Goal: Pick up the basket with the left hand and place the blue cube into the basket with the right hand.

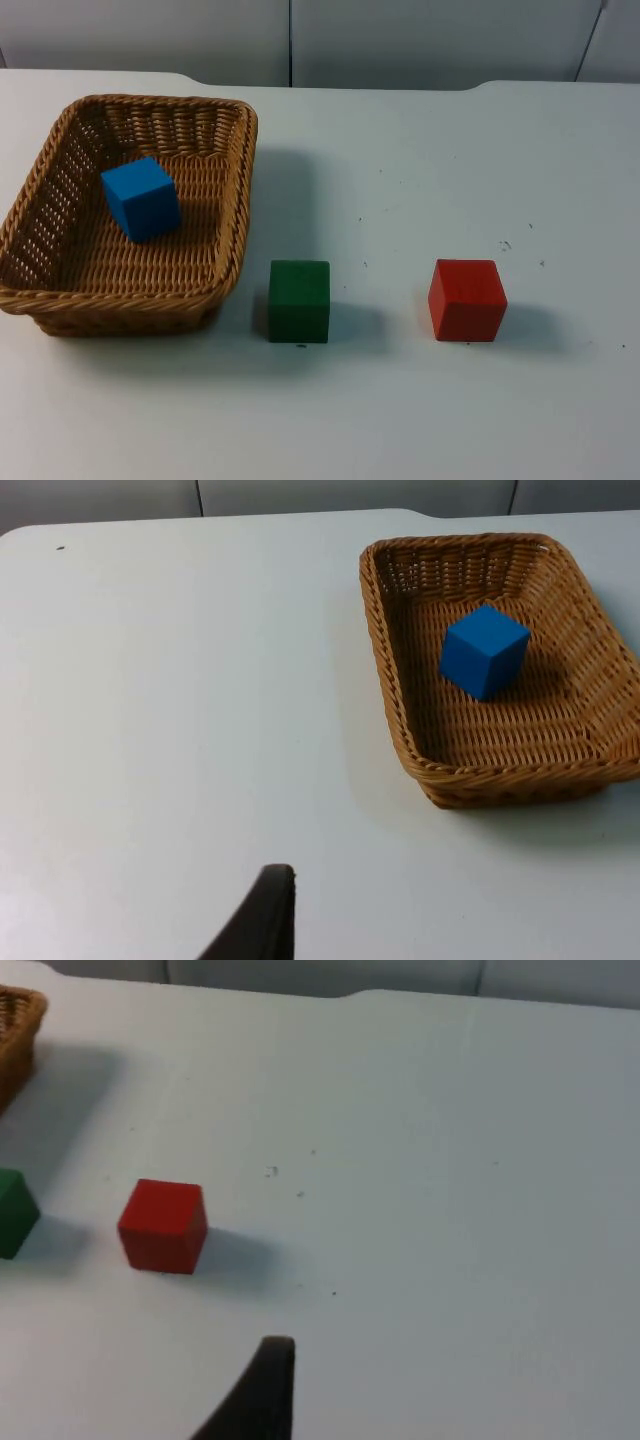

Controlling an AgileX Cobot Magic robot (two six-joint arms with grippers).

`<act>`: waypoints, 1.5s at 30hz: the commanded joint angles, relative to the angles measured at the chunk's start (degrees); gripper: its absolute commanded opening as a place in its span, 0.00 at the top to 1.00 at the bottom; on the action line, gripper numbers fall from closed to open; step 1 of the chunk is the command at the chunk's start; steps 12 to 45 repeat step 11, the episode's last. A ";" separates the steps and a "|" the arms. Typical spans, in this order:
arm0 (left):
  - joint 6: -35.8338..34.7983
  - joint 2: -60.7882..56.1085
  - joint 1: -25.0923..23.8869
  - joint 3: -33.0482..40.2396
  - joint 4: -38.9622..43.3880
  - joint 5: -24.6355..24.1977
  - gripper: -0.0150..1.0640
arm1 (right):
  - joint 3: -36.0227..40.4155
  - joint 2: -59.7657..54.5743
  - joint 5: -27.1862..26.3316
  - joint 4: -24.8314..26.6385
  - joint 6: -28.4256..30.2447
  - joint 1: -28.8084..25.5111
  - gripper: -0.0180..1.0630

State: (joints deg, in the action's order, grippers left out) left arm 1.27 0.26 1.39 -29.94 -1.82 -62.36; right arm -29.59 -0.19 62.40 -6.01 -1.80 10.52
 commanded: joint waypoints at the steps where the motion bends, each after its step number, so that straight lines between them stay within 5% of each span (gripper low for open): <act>1: -0.11 -0.26 0.47 0.49 -0.09 0.55 0.01 | 0.55 0.19 -0.70 0.08 0.32 -2.83 0.01; 11: -0.11 -0.26 0.47 0.49 -0.09 0.55 0.01 | 0.55 0.19 -0.70 0.08 0.32 -12.24 0.01; 45: -0.11 -0.26 0.47 0.49 -0.09 0.55 0.01 | 0.55 0.19 -0.70 0.08 0.32 -12.24 0.01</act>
